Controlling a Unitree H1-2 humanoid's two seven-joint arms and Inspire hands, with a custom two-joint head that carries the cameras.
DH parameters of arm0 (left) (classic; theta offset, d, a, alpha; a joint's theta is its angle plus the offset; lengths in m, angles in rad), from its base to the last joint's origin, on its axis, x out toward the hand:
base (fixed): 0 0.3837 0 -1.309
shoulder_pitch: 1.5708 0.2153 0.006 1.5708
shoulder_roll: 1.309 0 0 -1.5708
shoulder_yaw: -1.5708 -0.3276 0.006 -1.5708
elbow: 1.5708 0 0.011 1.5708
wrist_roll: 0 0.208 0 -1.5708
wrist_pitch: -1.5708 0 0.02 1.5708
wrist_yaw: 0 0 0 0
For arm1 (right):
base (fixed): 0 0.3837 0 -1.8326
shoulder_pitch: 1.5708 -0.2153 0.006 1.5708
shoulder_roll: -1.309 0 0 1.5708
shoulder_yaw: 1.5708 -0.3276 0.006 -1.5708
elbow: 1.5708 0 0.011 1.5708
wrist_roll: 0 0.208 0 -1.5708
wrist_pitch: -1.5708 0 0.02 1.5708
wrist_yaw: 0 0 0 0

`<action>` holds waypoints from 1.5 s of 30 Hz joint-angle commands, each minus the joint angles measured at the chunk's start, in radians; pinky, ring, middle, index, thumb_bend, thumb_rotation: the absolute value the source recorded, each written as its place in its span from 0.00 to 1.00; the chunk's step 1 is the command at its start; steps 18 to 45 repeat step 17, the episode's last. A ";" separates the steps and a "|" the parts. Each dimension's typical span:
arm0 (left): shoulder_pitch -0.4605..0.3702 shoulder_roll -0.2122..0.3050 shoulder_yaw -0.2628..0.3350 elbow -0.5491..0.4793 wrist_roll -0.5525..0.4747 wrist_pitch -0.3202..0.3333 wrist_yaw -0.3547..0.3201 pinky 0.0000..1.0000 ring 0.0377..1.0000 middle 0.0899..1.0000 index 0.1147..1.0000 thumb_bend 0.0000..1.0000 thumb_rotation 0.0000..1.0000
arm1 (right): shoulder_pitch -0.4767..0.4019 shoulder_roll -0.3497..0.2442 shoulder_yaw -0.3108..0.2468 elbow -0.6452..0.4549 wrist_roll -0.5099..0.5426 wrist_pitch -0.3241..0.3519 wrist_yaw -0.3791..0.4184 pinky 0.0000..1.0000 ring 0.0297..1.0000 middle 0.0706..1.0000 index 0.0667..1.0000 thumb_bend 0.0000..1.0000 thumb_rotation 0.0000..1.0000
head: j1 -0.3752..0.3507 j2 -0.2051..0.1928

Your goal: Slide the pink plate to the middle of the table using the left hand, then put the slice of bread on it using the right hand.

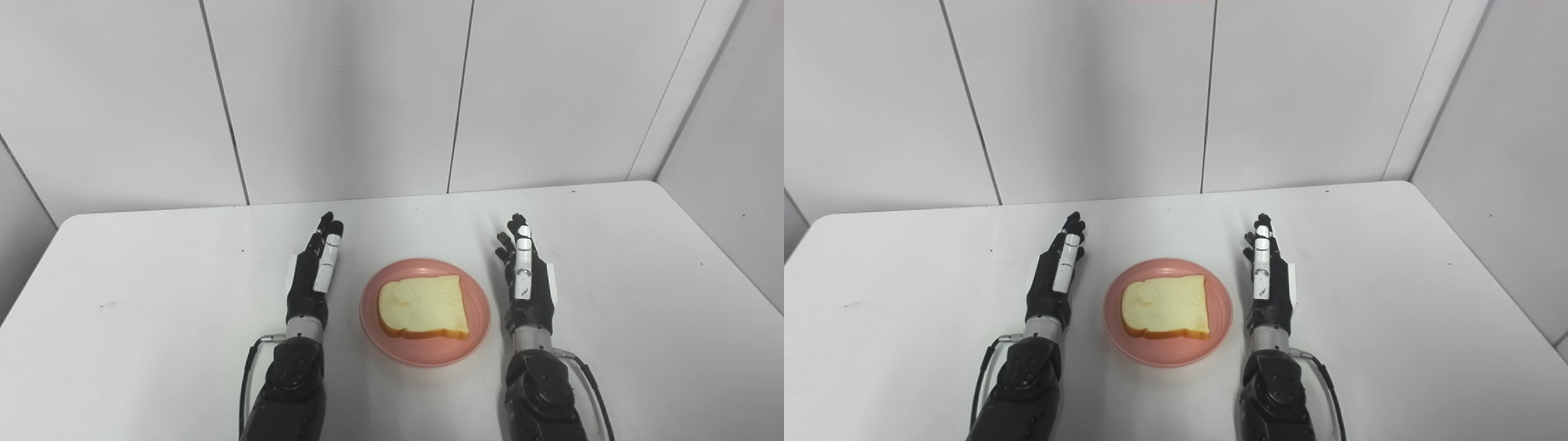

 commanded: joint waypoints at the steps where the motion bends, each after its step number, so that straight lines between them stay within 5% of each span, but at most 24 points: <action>1: 0.017 -0.004 0.002 0.009 -0.004 0.044 0.008 0.99 0.96 0.93 0.88 0.82 0.90 | 0.031 0.002 0.006 0.004 -0.008 0.007 -0.004 0.90 0.90 0.93 0.91 0.70 1.00 | 0.003 -0.001; 45: 0.020 -0.011 0.004 0.020 -0.018 0.037 0.008 0.99 0.97 0.94 0.89 0.82 0.89 | 0.029 0.001 0.048 0.004 -0.023 -0.003 -0.004 0.88 0.89 0.92 0.88 0.70 1.00 | 0.013 0.001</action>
